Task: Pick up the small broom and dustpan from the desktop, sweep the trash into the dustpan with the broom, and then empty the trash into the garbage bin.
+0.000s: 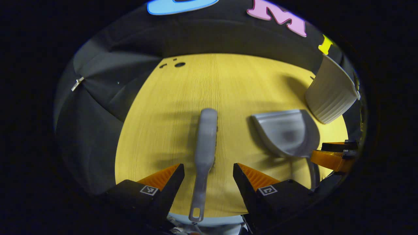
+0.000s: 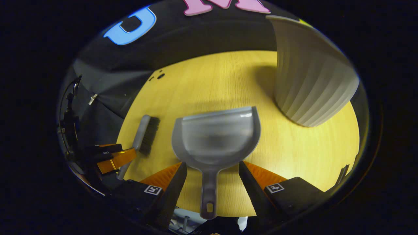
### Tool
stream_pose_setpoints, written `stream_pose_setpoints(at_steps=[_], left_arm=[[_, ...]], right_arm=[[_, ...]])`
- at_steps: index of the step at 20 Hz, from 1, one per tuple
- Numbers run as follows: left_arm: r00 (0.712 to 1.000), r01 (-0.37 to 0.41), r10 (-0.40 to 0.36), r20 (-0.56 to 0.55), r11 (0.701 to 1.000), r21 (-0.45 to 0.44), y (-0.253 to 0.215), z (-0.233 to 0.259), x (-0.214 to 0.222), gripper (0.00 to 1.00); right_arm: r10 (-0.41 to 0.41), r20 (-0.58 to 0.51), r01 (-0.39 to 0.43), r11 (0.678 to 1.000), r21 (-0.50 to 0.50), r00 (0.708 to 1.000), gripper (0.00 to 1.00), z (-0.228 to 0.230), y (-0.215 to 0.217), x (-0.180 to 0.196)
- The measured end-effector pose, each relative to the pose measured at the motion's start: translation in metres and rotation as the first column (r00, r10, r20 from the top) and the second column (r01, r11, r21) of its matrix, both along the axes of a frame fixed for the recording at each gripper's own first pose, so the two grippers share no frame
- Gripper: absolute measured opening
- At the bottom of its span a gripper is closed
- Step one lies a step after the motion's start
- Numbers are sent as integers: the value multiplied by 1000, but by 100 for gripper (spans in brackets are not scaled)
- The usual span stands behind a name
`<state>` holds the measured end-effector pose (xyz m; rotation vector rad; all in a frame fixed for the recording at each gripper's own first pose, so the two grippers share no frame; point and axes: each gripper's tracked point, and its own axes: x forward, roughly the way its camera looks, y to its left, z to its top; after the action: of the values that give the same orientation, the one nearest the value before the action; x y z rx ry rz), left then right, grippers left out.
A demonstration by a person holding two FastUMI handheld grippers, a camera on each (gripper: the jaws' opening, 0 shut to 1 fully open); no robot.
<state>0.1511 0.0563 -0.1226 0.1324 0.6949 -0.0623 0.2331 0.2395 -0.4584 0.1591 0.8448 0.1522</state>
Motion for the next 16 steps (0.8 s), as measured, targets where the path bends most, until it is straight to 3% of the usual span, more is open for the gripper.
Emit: stream_pose_setpoints(at_steps=[3, 6, 12, 16], left_arm=[[991, 6, -1, 134, 999, -37, -12, 46, -20, 95], [961, 33, -10, 278, 997, -77, -28, 87, -43, 95], [811, -27, 77, 580, 995, -94, -40, 145, -106, 95], [754, -18, 116, 646, 987, -157, -66, 152, -144, 95]], right_arm=[[27, 155, -22, 999, -36, 988, 99, 47, -13, -4], [36, 284, -18, 998, -65, 958, 99, 87, -25, -15], [60, 480, 22, 987, -162, 875, 99, 147, -54, -45], [88, 539, 19, 982, -190, 838, 99, 161, -69, -68]])
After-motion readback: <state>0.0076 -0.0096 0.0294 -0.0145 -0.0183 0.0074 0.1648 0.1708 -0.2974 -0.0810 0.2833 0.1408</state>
